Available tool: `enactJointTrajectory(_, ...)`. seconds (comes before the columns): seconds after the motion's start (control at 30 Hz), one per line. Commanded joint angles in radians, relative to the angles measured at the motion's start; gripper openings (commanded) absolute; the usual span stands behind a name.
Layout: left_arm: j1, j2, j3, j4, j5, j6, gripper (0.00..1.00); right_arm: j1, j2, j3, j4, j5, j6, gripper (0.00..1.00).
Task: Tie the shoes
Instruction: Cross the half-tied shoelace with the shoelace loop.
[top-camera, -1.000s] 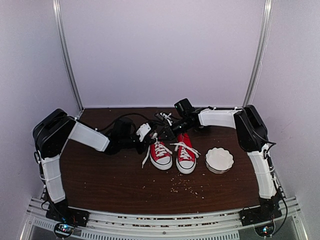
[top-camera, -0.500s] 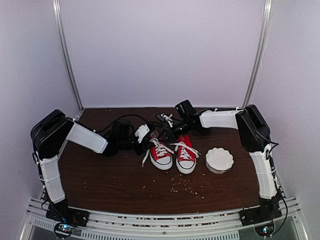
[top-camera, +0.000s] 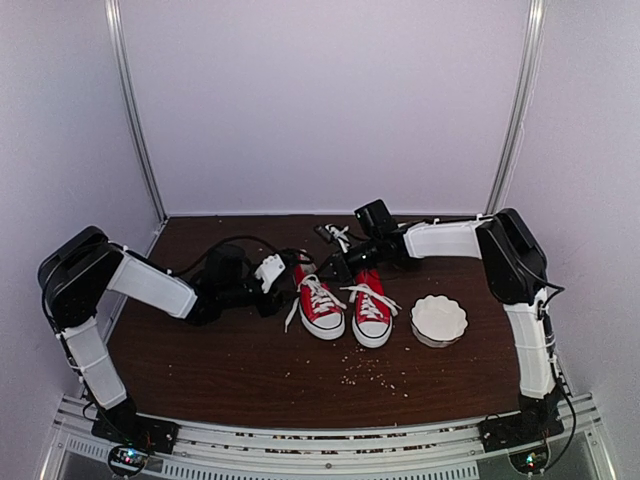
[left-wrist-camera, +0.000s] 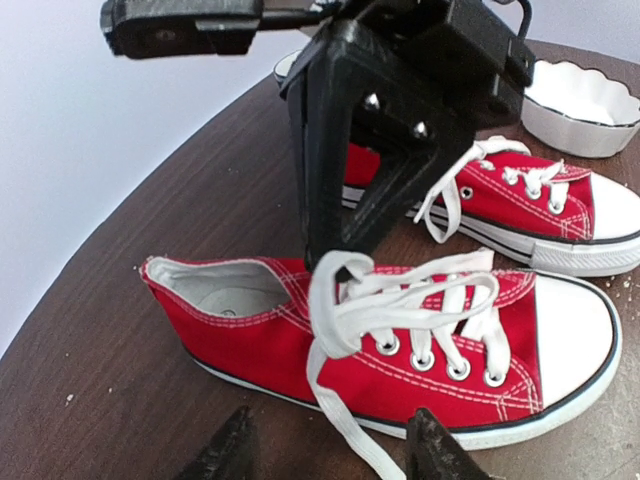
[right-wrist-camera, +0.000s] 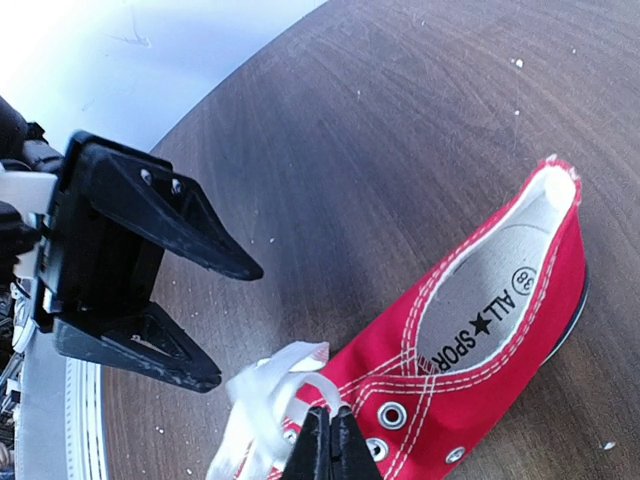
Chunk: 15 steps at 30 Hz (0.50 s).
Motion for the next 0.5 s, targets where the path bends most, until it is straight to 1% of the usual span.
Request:
enactJointTrajectory(0.0, -0.033, -0.034, -0.027, 0.051, -0.061, -0.058, 0.48, 0.007, -0.066, -0.040, 0.086, 0.034, 0.041, 0.00)
enactJointTrajectory(0.07, -0.061, -0.029, -0.029, 0.041, -0.076, -0.087, 0.43, 0.008, -0.080, -0.063, 0.114, 0.051, 0.061, 0.00)
enactJointTrajectory(0.17, -0.089, -0.013, -0.060, 0.122, -0.063, -0.190, 0.34, 0.010, -0.101, -0.101, 0.161, 0.058, 0.082, 0.00)
enactJointTrajectory(0.23, -0.095, 0.008, -0.074, 0.178, -0.044, -0.266, 0.31, 0.010, -0.102, -0.108, 0.162, 0.060, 0.082, 0.00)
enactJointTrajectory(0.33, -0.110, 0.049, -0.080, 0.225, -0.049, -0.305, 0.31, 0.011, -0.092, -0.099, 0.155, 0.060, 0.074, 0.00)
enactJointTrajectory(0.4, -0.118, 0.069, -0.061, 0.213, -0.075, -0.309, 0.34, 0.012, -0.071, -0.065, 0.118, 0.046, 0.058, 0.00)
enactJointTrajectory(0.47, -0.125, 0.075, -0.046, 0.201, -0.123, -0.283, 0.35, 0.012, -0.047, -0.033, 0.094, 0.046, 0.042, 0.00)
